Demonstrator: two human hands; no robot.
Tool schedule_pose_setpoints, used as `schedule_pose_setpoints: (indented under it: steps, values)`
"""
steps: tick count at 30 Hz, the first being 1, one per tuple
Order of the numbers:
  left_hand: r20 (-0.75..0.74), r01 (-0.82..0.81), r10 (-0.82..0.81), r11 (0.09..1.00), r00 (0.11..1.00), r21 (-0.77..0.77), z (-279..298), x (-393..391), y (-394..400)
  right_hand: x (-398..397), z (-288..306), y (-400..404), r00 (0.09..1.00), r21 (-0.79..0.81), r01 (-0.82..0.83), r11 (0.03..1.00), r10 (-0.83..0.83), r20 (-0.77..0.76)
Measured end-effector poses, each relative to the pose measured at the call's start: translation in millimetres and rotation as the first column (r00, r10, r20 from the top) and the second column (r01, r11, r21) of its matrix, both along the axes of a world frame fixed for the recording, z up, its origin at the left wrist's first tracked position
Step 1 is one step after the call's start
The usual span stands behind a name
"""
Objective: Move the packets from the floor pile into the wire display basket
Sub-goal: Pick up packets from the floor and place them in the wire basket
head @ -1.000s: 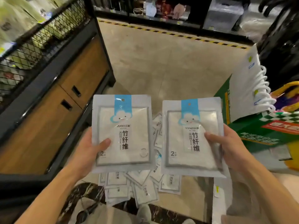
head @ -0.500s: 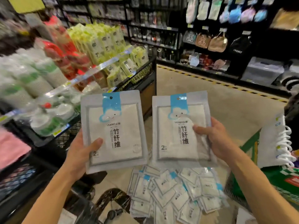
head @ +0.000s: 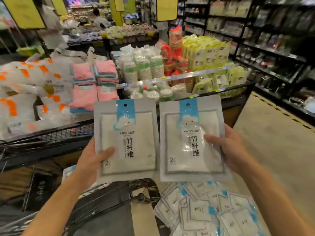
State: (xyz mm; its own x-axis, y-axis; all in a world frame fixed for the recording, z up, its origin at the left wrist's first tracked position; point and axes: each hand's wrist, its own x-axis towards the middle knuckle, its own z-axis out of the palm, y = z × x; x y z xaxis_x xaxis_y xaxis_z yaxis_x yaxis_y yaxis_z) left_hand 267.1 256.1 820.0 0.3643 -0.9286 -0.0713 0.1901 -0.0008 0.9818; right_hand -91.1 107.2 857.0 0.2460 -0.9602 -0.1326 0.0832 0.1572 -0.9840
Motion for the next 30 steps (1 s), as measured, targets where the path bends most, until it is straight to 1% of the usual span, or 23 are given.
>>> schedule_pose_setpoints:
  steps: [3,5,7,16,23,30]
  values:
    - [-0.020,-0.093,0.094,0.995,0.995,0.029,2.8,21.8,46.2,40.2,-1.9,8.0,0.995,-0.006,-0.094,0.996,0.093,-0.023]
    - [-0.004,-0.155,0.155,0.987,0.988,0.047,7.7,38.2,76.1,71.6,-0.9,14.4,0.988,-0.009,-0.153,0.988,0.152,-0.026]
    - [0.011,-0.210,0.210,0.977,0.978,0.032,10.2,60.4,103.4,105.0,0.2,20.7,0.979,-0.017,-0.199,0.980,0.198,-0.041]
    - [0.043,-0.343,0.341,0.938,0.939,0.054,-10.8,178.1,205.8,266.5,-5.2,66.8,0.901,-0.048,-0.422,0.905,0.413,-0.130]
    - [-0.019,-0.460,0.466,0.879,0.884,0.126,-43.0,246.9,248.4,353.9,-31.9,86.4,0.878,0.054,-0.456,0.888,0.459,-0.132]
    - [-0.051,-0.540,0.569,0.802,0.821,0.255,-87.2,292.0,244.4,400.1,-71.3,67.1,0.859,0.114,-0.448,0.887,0.462,-0.222]
